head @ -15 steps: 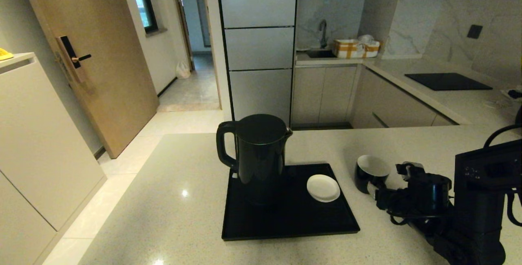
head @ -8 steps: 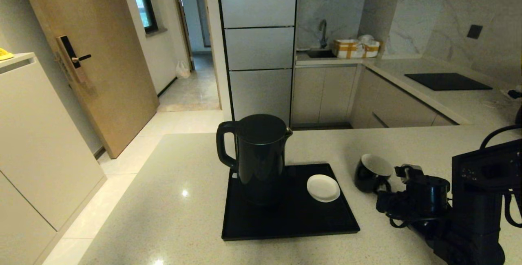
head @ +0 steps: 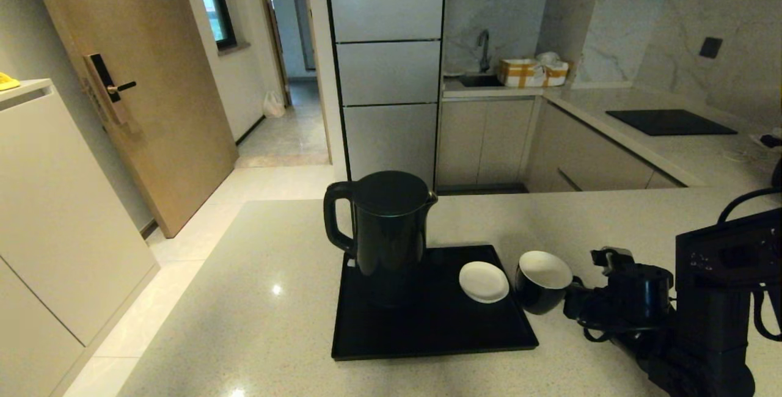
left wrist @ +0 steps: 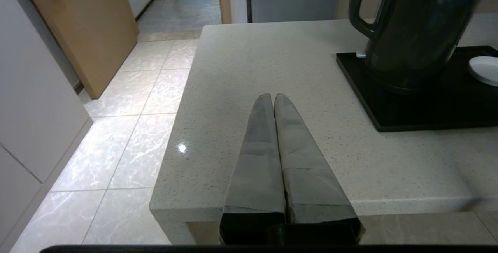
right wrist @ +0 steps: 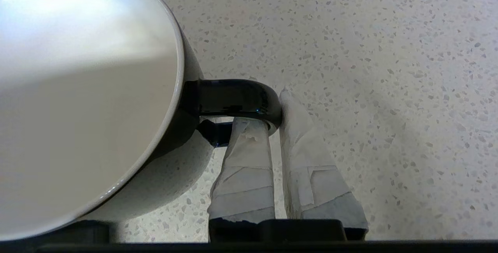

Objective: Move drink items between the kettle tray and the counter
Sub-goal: Return the tea cup to its original position

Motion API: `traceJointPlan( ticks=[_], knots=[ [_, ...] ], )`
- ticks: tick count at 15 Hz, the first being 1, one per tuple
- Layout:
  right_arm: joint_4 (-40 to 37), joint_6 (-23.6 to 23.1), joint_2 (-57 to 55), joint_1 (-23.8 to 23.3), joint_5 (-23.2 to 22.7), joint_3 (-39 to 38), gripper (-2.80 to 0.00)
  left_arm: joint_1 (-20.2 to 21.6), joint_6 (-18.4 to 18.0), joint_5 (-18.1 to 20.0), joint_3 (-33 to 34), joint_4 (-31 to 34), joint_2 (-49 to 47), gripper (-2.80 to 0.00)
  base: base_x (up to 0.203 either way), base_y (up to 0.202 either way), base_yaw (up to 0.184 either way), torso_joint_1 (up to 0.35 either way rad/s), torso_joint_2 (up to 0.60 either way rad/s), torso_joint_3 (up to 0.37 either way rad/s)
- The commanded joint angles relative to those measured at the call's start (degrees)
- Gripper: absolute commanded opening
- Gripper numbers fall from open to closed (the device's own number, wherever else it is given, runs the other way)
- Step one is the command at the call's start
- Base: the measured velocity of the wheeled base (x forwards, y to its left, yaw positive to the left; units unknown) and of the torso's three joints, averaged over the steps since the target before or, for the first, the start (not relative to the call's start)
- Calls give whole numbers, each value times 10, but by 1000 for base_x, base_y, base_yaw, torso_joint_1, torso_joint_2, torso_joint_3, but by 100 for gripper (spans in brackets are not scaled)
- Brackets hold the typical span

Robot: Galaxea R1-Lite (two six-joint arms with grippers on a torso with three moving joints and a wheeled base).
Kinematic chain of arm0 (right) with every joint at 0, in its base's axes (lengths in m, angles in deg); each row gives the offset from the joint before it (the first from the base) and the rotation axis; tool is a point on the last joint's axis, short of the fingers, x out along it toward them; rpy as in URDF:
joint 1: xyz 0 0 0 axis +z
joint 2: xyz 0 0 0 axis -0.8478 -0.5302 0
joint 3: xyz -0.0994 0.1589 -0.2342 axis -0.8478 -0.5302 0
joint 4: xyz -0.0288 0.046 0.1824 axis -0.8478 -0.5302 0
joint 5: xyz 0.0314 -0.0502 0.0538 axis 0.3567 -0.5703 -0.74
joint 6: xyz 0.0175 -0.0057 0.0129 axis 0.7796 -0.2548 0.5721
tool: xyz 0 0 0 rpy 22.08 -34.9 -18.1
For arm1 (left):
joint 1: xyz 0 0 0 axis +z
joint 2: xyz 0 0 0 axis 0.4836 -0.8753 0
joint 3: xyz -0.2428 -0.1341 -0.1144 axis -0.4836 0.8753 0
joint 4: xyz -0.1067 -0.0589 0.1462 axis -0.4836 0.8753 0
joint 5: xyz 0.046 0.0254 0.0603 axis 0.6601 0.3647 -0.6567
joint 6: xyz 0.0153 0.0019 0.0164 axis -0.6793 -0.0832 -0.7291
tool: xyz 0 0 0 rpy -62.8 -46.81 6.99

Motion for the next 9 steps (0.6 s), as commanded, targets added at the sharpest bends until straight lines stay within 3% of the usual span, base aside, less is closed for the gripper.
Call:
traceJointPlan(
  ticks=[1,9],
  knots=[
    [4,0,-3,1,0,1,-280,0,0,0,0,0,-1,-280,0,0,0,0,0,0],
    [4,19,51,4,7,3,-280,0,0,1,0,0,-1,-280,0,0,0,0,0,0]
  ],
)
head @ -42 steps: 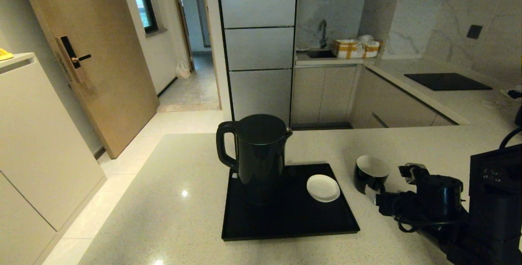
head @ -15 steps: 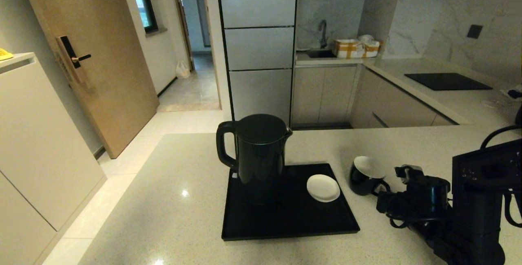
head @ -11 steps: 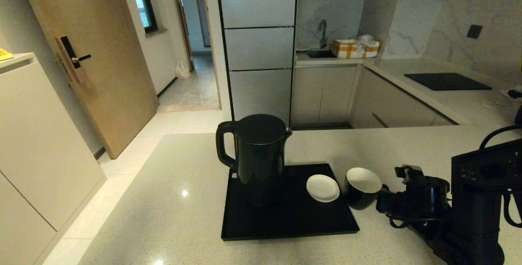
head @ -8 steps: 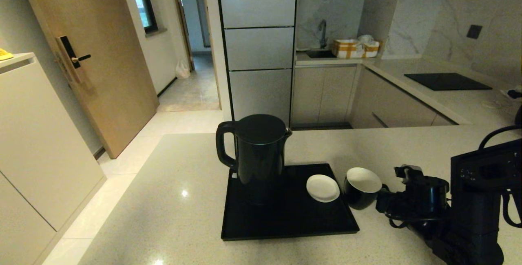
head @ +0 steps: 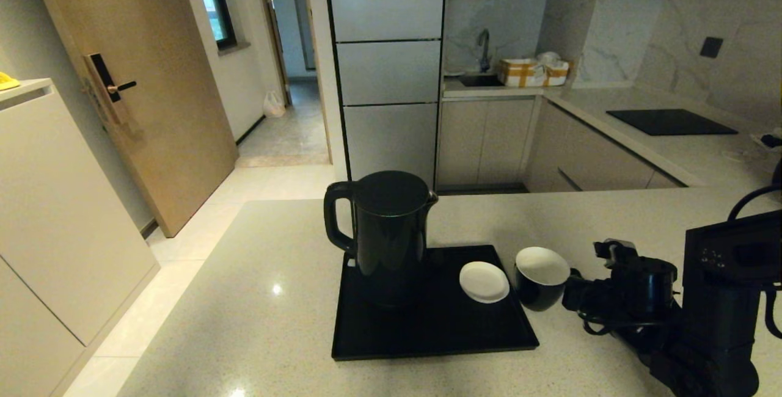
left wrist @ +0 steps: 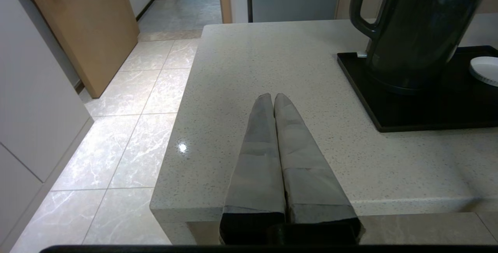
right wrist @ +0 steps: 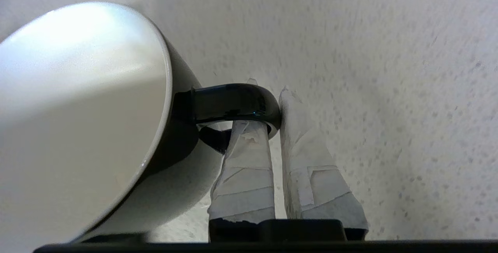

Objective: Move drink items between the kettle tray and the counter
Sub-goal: Return the tea cup to its original position

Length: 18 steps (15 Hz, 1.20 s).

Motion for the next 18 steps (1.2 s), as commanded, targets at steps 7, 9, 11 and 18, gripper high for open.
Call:
traceJointPlan(
  ticks=[7,9,11,18],
  knots=[
    [7,3,30,20,3,1,-280,0,0,1,0,0,-1,-280,0,0,0,0,0,0],
    [7,3,30,34,12,7,-280,0,0,0,0,0,-1,-280,0,0,0,0,0,0],
    [7,1,30,51,28,31,-280,0,0,1,0,0,-1,-280,0,0,0,0,0,0],
    [-78,-1,20,91,28,102,-280,0,0,0,0,0,-1,-280,0,0,0,0,0,0]
  ],
)
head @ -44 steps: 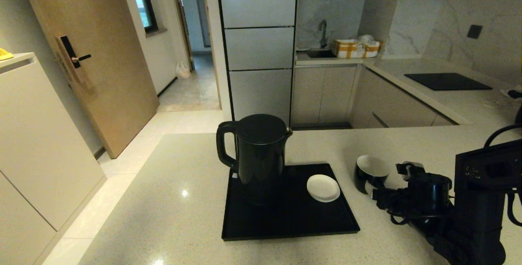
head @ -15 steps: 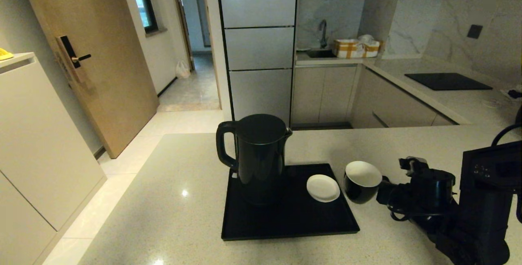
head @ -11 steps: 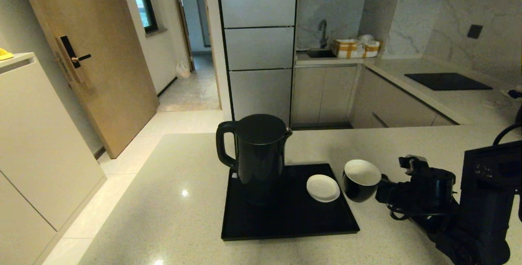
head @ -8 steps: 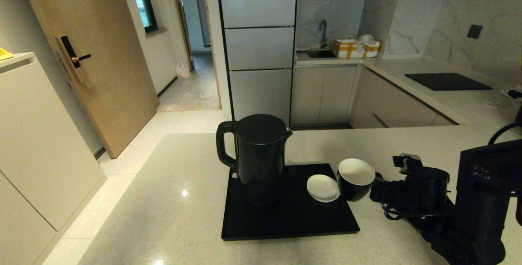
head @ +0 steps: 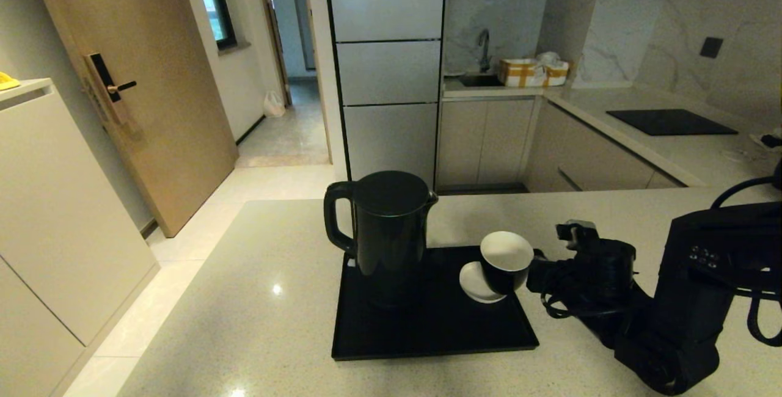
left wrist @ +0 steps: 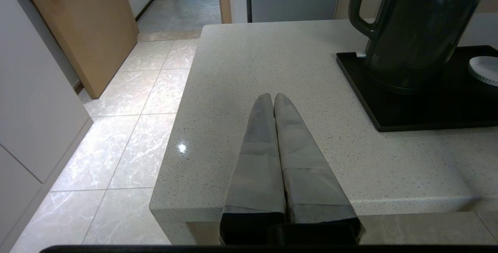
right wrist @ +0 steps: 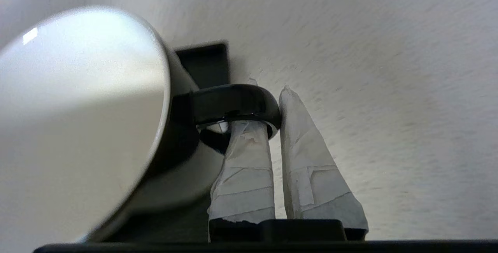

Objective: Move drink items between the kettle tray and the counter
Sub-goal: Return the tea cup to its original position

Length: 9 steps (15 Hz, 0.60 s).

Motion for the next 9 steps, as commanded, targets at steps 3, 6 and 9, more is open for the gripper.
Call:
traceJointPlan(
  ticks=[3,6,9],
  knots=[
    [-28,0,-18,20,-4,38,-280,0,0,0,0,0,-1,-280,0,0,0,0,0,0],
    [-45,-1,-37,22,-5,62,-280,0,0,1,0,0,-1,-280,0,0,0,0,0,0],
    [-71,-1,-53,23,-7,93,-280,0,0,0,0,0,-1,-280,0,0,0,0,0,0]
  ],
)
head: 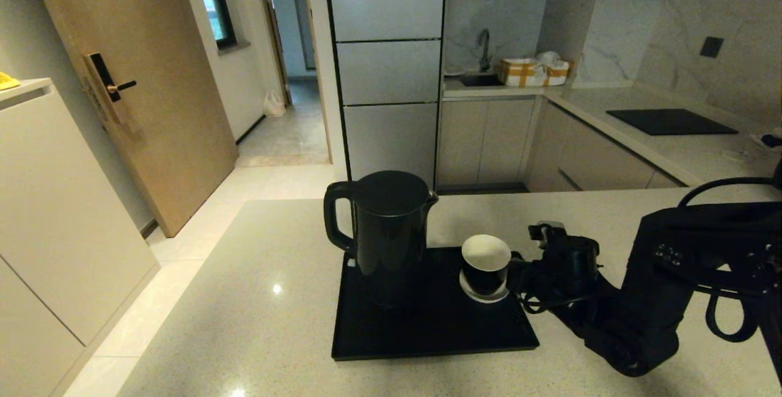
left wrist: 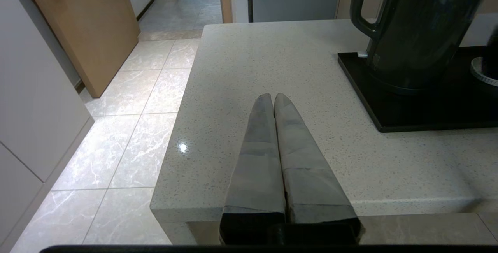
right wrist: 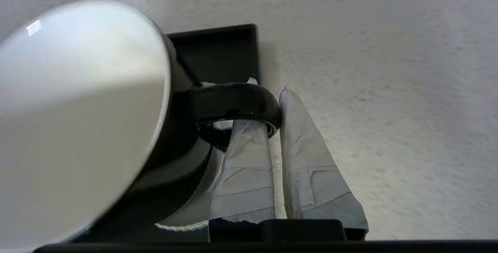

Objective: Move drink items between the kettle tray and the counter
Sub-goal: Return the tea cup to its original position

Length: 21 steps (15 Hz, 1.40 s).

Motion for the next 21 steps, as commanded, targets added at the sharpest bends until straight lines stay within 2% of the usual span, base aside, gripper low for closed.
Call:
traceJointPlan(
  ticks=[1,2,9,13,19,21],
  knots=[
    [4,1,-17,0,1,10,-280,0,0,0,0,0,-1,-280,0,0,0,0,0,0],
    [3,1,-26,0,1,11,0,0,0,0,0,0,-1,-280,0,0,0,0,0,0],
    [11,1,-21,-1,-1,3,0,0,0,0,0,0,-1,-280,0,0,0,0,0,0],
    [16,7,30,-2,-58,-55,0,0,0,0,0,0,-1,-280,0,0,0,0,0,0],
    [16,14,26,-11,-69,-72,0,0,0,0,0,0,-1,-280,0,0,0,0,0,0],
    [16,14,12,-40,-75,-71,0,0,0,1,0,0,-1,-280,0,0,0,0,0,0]
  ],
)
